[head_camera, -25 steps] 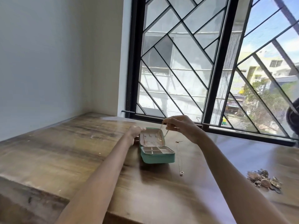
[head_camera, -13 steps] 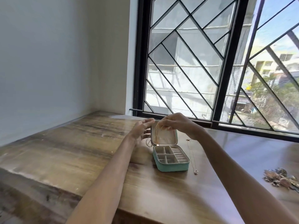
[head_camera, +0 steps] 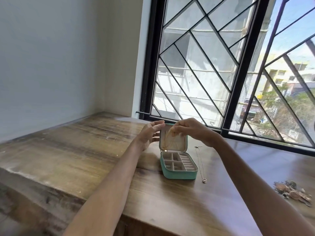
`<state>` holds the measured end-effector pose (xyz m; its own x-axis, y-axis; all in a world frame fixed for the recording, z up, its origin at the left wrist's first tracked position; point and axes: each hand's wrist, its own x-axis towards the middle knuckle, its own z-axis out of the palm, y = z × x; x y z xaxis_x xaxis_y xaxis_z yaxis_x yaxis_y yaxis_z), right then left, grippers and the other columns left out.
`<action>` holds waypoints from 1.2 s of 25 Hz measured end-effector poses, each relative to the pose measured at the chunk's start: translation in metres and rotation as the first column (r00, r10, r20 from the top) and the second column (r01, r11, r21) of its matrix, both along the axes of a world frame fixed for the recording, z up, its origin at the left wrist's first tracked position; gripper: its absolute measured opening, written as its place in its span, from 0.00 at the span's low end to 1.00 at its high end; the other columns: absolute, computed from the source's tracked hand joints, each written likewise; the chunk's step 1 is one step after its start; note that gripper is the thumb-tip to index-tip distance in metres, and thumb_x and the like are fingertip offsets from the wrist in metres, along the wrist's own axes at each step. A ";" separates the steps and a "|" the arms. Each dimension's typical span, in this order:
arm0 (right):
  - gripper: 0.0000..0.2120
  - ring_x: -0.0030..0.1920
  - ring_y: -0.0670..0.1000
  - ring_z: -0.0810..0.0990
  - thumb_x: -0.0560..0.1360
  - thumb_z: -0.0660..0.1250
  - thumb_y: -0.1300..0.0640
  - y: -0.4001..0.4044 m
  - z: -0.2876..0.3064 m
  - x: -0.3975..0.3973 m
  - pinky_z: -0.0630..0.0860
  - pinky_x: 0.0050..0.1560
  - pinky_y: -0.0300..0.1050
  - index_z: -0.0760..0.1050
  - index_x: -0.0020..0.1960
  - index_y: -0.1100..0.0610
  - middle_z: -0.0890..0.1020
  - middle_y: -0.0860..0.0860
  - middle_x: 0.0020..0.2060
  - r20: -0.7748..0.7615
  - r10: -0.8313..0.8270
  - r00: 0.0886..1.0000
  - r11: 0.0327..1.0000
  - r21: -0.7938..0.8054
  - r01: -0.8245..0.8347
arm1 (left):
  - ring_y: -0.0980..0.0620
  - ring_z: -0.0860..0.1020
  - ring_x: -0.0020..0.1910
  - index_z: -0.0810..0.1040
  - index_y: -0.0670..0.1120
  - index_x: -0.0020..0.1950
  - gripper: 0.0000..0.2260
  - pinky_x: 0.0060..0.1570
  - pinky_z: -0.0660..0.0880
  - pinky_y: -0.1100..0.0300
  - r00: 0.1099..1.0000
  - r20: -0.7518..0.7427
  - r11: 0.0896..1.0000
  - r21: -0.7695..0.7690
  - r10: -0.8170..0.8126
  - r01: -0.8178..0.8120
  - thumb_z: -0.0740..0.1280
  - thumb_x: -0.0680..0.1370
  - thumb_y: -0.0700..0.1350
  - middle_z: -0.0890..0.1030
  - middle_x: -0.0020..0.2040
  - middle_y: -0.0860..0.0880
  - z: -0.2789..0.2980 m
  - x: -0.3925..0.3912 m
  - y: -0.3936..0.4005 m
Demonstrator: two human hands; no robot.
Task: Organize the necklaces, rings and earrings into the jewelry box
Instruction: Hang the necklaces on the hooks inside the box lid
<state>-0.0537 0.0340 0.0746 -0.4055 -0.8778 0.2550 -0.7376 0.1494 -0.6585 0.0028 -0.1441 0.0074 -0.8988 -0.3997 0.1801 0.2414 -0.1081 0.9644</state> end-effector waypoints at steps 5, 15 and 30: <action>0.07 0.42 0.45 0.79 0.77 0.65 0.57 0.000 -0.008 0.003 0.76 0.45 0.35 0.80 0.44 0.58 0.83 0.53 0.41 0.110 0.034 0.993 0.995 -0.097 -0.023 | 0.51 0.77 0.44 0.74 0.45 0.63 0.17 0.40 0.75 0.61 1.000 -0.023 1.000 -0.023 -0.002 0.001 0.68 0.76 0.47 0.80 0.49 0.47 -0.003 -0.001 0.003; 0.12 0.38 0.46 0.82 0.78 0.63 0.61 -0.038 -0.022 0.023 0.80 0.42 0.38 0.75 0.55 0.70 0.82 0.58 0.43 0.384 0.150 0.911 0.973 -0.220 -0.067 | 0.52 0.81 0.39 0.76 0.41 0.61 0.13 0.39 0.79 0.59 0.999 -0.038 0.997 -0.067 0.023 -0.025 0.65 0.78 0.43 0.82 0.42 0.46 -0.008 -0.004 -0.001; 0.09 0.41 0.47 0.79 0.79 0.61 0.60 -0.003 -0.008 0.019 0.77 0.46 0.37 0.77 0.43 0.61 0.81 0.51 0.38 0.305 0.215 0.928 0.952 -0.279 -0.129 | 0.56 0.80 0.35 0.76 0.45 0.59 0.13 0.33 0.76 0.64 0.998 -0.036 0.999 -0.019 -0.044 0.043 0.67 0.76 0.46 0.81 0.40 0.50 -0.004 0.002 0.007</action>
